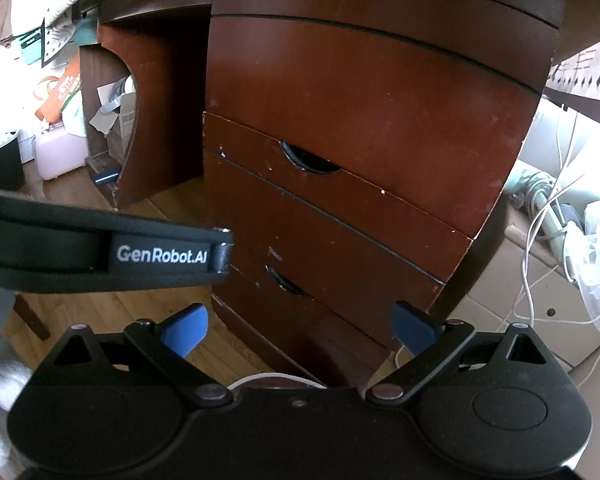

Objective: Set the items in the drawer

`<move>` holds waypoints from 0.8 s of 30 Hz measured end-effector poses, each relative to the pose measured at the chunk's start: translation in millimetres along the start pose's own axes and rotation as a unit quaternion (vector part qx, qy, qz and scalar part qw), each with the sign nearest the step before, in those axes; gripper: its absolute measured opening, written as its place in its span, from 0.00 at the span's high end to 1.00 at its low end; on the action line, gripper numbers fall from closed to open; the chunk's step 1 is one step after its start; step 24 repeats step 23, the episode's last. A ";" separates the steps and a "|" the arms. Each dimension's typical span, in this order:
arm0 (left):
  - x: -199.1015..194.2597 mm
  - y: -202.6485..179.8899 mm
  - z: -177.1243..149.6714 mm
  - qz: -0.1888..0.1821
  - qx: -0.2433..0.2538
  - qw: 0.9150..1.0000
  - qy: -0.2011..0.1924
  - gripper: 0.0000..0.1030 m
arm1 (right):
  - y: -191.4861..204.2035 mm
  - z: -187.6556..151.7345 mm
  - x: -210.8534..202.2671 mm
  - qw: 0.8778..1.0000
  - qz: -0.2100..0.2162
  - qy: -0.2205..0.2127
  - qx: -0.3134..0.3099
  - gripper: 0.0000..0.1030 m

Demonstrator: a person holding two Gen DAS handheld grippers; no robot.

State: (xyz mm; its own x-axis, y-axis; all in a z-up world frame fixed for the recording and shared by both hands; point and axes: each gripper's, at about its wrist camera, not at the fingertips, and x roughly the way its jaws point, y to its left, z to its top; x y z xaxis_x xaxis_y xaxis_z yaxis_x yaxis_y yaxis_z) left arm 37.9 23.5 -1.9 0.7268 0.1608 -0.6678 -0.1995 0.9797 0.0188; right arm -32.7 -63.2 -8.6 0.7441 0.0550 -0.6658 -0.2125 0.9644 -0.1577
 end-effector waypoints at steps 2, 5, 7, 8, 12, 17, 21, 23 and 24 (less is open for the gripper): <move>-0.5 1.0 -0.9 0.006 -0.009 1.000 -0.003 0.00 | -0.3 1.0 -0.1 1.000 -0.001 0.001 0.001 0.03; -5.7 1.8 -2.2 0.008 -0.010 1.000 -0.027 0.00 | -1.8 1.2 -0.2 1.000 0.000 0.002 0.002 0.03; -11.4 -0.3 -2.0 0.014 0.004 0.999 -0.049 0.00 | -2.9 1.1 0.0 1.000 0.001 0.004 0.004 0.03; -14.0 -1.2 -1.7 0.017 0.010 0.998 -0.058 0.00 | -3.4 0.8 0.2 1.000 0.001 0.005 0.004 0.03; -15.5 0.6 0.1 0.004 0.002 0.998 -0.063 0.00 | -6.0 -0.3 1.3 1.000 -0.001 0.010 0.006 0.03; -9.1 7.2 2.3 -0.004 -0.037 0.999 -0.037 0.00 | -6.3 -1.0 1.8 1.000 0.000 0.012 0.006 0.02; -12.5 6.8 1.5 0.002 -0.033 0.998 -0.059 0.00 | -5.2 -0.9 3.2 1.000 0.001 0.017 0.005 0.02; -13.4 4.9 2.3 0.001 -0.022 0.998 -0.060 0.00 | -4.7 -1.2 3.7 1.000 0.001 0.019 0.004 0.02; -13.4 4.9 2.3 0.001 -0.022 0.998 -0.060 0.00 | -4.7 -1.2 3.7 1.000 0.001 0.019 0.004 0.02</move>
